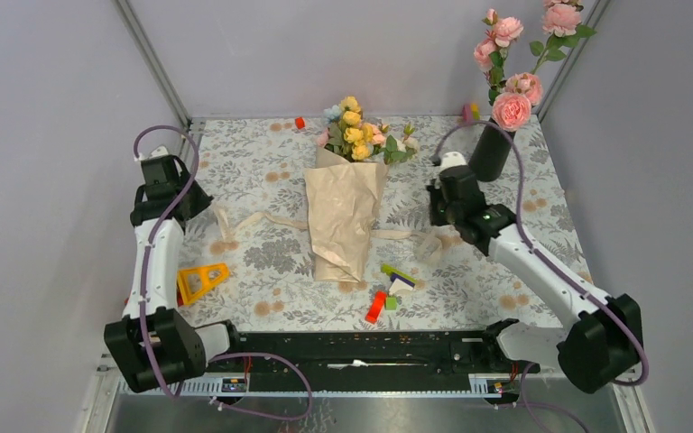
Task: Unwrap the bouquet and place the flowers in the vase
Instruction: Untie the ribbon from the wrapping paper, then unfold the wrapping paper at the center of the board.
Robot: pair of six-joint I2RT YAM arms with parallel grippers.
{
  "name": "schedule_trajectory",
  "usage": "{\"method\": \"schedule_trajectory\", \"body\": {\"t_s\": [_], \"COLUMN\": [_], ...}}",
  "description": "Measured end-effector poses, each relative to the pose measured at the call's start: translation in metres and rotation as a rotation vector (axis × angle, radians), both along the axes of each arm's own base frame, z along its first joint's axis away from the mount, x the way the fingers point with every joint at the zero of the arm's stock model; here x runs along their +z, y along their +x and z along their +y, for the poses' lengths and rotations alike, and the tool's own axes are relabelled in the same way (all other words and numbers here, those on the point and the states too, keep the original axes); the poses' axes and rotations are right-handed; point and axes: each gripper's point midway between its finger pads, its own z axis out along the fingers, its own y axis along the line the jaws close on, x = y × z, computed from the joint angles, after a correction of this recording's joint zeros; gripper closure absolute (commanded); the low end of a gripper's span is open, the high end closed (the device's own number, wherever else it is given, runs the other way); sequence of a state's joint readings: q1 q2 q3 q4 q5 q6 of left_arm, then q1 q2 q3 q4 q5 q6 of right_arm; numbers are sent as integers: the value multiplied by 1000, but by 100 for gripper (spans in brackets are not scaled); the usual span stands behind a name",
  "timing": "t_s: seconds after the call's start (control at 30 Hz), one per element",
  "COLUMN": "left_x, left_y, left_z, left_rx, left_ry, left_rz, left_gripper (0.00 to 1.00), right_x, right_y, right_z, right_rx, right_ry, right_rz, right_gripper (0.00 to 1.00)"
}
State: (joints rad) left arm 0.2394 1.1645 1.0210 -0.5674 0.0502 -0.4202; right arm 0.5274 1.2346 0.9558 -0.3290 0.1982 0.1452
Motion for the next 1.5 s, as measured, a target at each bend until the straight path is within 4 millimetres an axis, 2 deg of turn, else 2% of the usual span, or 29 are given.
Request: {"method": "schedule_trajectory", "body": {"t_s": [0.1,0.27,0.47,0.53,0.6,0.67,0.73,0.77,0.83,0.87,0.9,0.93,0.97,1.1,1.33,1.47,1.5], "left_x": [-11,-26,-21,-19,-20,-22,-24,-26,-27,-28,-28,-28,-28,-28,-24,-9,-6], "left_y": [2,4,1,-1,-4,-7,-9,-10,-11,-11,-11,-10,-9,-3,7,9,8], "left_z": [19,47,74,80,85,88,90,90,88,88,87,84,80,62,15,-28,-49], "left_rx": [50,118,179,193,203,201,197,193,187,181,173,164,151,88,-82,-195,-243], "left_ry": [-2,43,160,194,222,241,255,259,269,277,285,292,298,320,302,154,89], "left_rz": [40,125,160,170,188,206,225,234,249,254,257,260,261,258,219,101,52], "left_gripper": [100,100,100,93,78,68,49,39,27,21,17,10,7,2,2,2,2], "right_x": [-8,-34,-43,-46,-49,-53,-56,-58,-62,-64,-67,-68,-70,-74,-63,-56,-55], "right_y": [1,-2,-4,-4,-5,-7,-8,-7,-8,-9,-12,-13,-15,-20,-21,-14,-12], "right_z": [-42,-103,-143,-157,-171,-188,-203,-212,-226,-231,-237,-240,-244,-247,-235,-213,-206], "right_rx": [-136,-365,-559,-623,-685,-754,-813,-848,-903,-930,-953,-976,-993,-1017,-1003,-917,-890], "right_ry": [18,35,34,43,50,58,57,56,59,64,60,67,64,67,160,279,309], "right_rz": [18,93,98,90,87,88,88,86,92,97,104,105,107,114,70,52,54], "right_gripper": [100,100,100,100,100,99,93,83,46,33,27,23,18,2,2,1,1]}}
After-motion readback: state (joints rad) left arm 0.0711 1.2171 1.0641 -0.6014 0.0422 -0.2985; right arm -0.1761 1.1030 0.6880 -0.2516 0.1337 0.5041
